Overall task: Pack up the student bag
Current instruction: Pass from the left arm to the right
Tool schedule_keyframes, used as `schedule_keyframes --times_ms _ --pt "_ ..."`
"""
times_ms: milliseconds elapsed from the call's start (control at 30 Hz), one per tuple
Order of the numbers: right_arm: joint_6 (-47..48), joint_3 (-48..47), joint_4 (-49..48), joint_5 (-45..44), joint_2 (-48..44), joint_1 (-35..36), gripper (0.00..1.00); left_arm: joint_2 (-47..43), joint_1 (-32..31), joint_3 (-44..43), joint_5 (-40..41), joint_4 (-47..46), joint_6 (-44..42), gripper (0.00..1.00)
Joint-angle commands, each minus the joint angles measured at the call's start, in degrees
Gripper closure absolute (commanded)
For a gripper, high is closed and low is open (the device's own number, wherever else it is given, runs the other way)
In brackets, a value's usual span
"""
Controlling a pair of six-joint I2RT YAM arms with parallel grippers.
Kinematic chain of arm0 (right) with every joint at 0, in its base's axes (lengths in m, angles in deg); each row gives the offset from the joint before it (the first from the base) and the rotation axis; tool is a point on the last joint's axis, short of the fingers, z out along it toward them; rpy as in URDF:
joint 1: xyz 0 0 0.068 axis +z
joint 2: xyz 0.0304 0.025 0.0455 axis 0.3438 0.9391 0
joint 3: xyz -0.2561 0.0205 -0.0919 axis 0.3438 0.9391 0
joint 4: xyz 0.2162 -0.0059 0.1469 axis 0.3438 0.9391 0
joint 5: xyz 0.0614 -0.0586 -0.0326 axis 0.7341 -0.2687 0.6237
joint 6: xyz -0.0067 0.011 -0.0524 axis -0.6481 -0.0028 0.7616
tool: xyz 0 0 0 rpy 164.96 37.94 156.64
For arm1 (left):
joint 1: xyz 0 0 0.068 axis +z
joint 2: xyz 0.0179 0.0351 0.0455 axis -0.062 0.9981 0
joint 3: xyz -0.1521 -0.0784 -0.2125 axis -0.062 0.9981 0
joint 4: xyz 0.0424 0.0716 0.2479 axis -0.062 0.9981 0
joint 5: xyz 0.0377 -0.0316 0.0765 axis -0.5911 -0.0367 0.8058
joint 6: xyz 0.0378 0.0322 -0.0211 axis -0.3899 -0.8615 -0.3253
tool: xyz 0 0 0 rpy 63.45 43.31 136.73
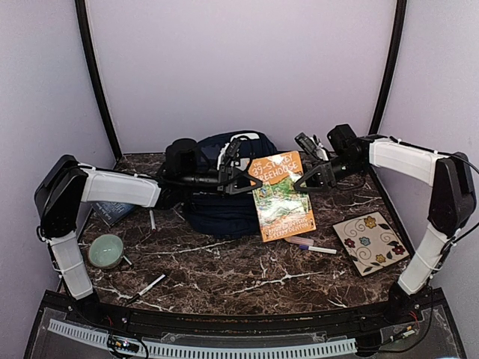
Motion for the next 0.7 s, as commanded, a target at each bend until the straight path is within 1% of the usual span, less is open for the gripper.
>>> schedule_keyframes --times_ms 0,100,167,300,467,667 --pt "2.4 0.9 2.7 2.9 -1.0 0.5 0.08 -4.8 1.0 -0.5 -0.5 -3.0 -1.7 1.00" --pt "-4.5 4.8 -4.9 2.2 -1.9 1.2 0.16 -5.2 1.4 0.2 0.5 -3.5 -1.6 1.00" --pt "-8.8 7.5 -10.4 2.3 -2.5 1.5 0.24 -5.7 1.7 0.6 1.2 -3.8 -1.6 1.00" --pt "-15.6 9.5 -17.7 1.9 -2.8 1.5 0.39 -6.7 2.3 1.5 1.5 -3.9 -2.0 1.00" --pt "-19.5 9.3 -21.1 2.3 -2.0 1.5 0.48 -7.4 2.5 2.1 1.0 -3.3 -2.8 1.00" --pt "-27.4 9.9 -27.6 3.1 -1.4 1.0 0.55 -7.3 2.5 2.4 0.3 -1.9 -3.5 0.99"
